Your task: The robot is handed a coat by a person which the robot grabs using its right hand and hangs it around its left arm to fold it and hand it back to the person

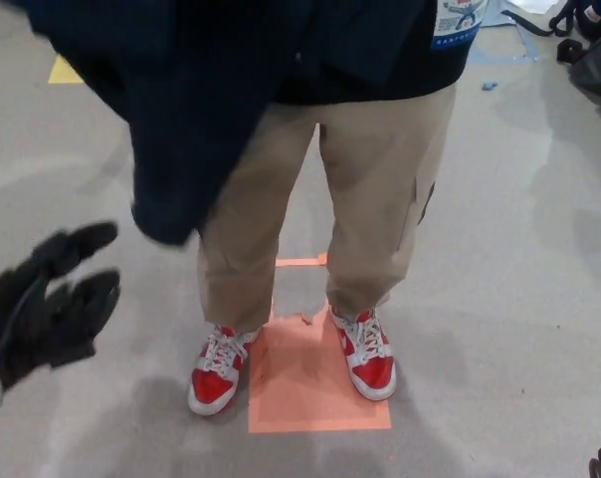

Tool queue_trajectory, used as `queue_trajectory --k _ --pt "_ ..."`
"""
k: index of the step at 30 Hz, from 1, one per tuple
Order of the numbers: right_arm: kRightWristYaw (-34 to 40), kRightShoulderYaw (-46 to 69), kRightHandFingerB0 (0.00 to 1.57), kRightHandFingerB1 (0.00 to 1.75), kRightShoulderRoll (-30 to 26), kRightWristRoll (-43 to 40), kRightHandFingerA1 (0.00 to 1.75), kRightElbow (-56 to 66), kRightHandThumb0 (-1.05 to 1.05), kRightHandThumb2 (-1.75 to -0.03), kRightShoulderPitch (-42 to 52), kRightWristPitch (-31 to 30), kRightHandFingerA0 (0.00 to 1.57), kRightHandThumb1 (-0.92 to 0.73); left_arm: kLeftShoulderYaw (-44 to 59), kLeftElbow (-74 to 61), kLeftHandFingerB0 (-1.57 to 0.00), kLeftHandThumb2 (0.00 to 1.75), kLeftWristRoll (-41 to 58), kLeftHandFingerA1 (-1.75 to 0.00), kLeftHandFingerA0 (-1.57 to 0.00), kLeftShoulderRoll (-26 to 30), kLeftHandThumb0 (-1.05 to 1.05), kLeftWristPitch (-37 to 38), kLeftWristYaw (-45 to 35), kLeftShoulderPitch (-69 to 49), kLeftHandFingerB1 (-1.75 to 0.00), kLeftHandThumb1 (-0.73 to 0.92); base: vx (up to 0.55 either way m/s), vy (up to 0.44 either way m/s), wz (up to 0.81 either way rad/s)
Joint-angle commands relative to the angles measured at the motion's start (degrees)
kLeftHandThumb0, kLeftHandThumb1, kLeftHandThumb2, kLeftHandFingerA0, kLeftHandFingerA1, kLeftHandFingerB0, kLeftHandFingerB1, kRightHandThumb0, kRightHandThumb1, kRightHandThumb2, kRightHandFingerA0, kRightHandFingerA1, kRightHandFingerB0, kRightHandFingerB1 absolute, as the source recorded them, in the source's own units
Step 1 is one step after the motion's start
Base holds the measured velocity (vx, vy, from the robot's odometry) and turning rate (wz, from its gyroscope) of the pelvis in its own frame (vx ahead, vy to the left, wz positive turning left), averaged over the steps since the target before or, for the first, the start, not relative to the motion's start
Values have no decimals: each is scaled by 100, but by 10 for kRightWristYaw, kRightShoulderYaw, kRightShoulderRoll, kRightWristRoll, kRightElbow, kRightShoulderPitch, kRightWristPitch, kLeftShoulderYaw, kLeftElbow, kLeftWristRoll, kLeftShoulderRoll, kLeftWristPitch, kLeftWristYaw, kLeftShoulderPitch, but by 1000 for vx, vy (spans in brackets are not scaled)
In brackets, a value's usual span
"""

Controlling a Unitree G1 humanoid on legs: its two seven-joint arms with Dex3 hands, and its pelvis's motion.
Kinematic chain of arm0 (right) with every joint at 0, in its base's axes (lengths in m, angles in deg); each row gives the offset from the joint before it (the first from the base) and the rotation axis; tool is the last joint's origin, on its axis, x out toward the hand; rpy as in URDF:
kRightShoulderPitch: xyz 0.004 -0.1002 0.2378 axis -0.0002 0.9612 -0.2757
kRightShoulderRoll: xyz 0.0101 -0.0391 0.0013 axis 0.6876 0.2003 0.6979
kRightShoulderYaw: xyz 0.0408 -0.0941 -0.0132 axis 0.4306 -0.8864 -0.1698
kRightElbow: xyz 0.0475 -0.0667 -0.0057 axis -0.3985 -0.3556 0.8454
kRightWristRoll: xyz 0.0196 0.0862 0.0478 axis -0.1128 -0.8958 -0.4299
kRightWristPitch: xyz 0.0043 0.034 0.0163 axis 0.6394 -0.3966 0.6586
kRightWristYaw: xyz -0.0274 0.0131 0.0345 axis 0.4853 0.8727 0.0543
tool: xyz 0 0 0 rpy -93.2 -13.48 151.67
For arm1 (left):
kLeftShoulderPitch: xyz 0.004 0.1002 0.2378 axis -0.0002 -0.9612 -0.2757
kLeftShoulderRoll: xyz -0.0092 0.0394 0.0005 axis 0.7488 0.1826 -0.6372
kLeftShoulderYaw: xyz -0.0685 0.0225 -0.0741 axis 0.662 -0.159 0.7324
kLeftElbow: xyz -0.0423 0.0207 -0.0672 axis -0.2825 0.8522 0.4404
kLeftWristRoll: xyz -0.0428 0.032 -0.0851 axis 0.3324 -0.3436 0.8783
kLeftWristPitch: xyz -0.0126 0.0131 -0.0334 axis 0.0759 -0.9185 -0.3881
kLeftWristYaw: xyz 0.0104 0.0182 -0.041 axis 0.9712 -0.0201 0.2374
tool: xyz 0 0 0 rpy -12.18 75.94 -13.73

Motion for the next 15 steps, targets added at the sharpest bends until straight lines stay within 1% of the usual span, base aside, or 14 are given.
queue_trajectory --k 1,2,3,4,5,6,7,9,12,13,15 --pt "11 -3 0 4 -4 8 8 12 -93 -107 -11 19 0 -76 22 81 -8 67 11 -33 -13 7 -61 70 -6 -27 -23 83 0 0 0" --pt "15 -1 0 4 -1 6 8 13 -93 -107 -17 18 0 -76 28 98 -8 67 15 -33 -13 6 -61 79 -8 -29 -23 83 0 0 0" --pt "15 0 0 8 0 5 12 14 -89 -106 -20 17 0 -74 30 108 0 94 15 -44 -7 8 -67 83 -9 -29 -35 61 0 0 0" --pt "24 0 0 1 3 5 2 14 -83 -90 -26 24 0 -68 35 133 0 95 13 -45 -8 7 -67 92 -4 -32 -38 62 0 0 0" --pt "30 2 0 10 6 4 13 16 -87 -107 -32 21 0 -74 37 153 0 110 8 -48 0 7 -35 102 4 -33 -48 57 0 0 0" --pt "33 6 0 8 9 -2 12 20 -89 -107 -38 19 0 -75 41 178 0 109 8 -48 0 7 -35 110 6 -32 -48 57 0 0 0" --pt "25 22 0 0 15 -20 3 22 -96 -104 -41 13 0 -78 42 199 0 110 2 -48 0 7 -35 118 17 -34 -48 57 0 0 0" --pt "19 44 0 0 24 -40 4 23 -94 -103 -39 9 0 -78 50 233 0 109 5 -48 0 6 -34 115 30 -34 -47 58 0 0 0" --pt "26 48 0 0 26 -27 3 19 -94 -104 -28 15 0 -79 51 279 0 111 -5 -48 0 11 -34 127 48 -26 -46 60 0 0 0" --pt "44 31 0 8 22 -4 11 14 -87 -106 -25 14 0 -76 49 295 -21 65 -10 -32 -18 16 -60 120 60 -25 -32 84 0 0 0" --pt "50 26 0 10 21 3 14 11 -85 -105 -24 14 0 -74 44 304 -19 67 -16 -34 -20 19 -60 127 61 -26 -32 86 0 0 0"
